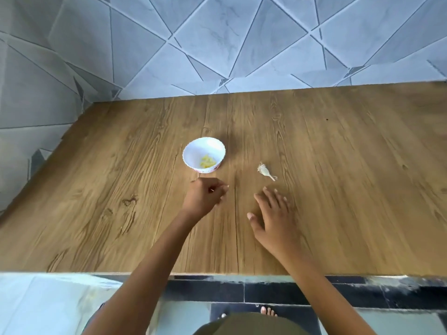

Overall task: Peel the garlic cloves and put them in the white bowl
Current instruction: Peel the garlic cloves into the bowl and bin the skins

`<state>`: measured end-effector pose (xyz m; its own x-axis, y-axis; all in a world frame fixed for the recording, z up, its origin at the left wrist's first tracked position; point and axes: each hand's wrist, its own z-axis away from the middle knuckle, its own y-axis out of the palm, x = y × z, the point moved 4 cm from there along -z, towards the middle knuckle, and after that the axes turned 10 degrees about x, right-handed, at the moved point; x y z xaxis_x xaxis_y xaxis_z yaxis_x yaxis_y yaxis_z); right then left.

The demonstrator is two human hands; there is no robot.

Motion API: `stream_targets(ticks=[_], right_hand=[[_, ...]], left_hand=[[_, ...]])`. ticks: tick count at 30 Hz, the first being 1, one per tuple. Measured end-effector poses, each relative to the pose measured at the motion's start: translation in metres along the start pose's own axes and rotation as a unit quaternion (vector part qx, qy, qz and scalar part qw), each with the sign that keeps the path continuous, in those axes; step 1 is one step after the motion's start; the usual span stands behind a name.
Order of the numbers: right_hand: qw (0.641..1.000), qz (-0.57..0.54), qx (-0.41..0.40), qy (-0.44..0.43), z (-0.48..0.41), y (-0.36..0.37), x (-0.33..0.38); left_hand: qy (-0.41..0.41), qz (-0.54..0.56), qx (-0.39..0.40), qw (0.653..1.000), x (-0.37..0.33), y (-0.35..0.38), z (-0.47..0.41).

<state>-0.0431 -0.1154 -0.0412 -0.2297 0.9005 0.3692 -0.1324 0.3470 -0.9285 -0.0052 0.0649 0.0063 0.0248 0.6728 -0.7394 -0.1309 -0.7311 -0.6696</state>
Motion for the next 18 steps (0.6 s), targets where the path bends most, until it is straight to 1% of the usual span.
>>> stream_targets(ticks=[3, 6, 8, 12, 14, 18], right_hand=[[0.999, -0.017, 0.009, -0.031, -0.007, 0.004, 0.016], [0.999, -0.009, 0.017, -0.046, -0.01, 0.008, 0.025], [0.998, 0.0, 0.031, -0.045, -0.011, 0.012, 0.027], [0.999, 0.015, 0.027, -0.044, -0.011, 0.014, 0.025], [0.999, 0.01, 0.027, -0.046, -0.011, 0.016, 0.025], [0.998, 0.002, 0.022, -0.054, -0.01, 0.016, 0.024]], left_hand=[[-0.058, 0.013, -0.002, 0.998, 0.015, -0.009, 0.024], [-0.08, 0.055, -0.002, 0.995, 0.021, -0.01, 0.04], [-0.091, 0.082, 0.024, 0.992, 0.022, -0.007, 0.045], [-0.113, 0.163, 0.081, 0.977, 0.024, 0.003, 0.048], [-0.126, 0.167, 0.092, 0.974, 0.024, 0.007, 0.047], [-0.157, 0.14, 0.117, 0.971, 0.02, 0.006, 0.04]])
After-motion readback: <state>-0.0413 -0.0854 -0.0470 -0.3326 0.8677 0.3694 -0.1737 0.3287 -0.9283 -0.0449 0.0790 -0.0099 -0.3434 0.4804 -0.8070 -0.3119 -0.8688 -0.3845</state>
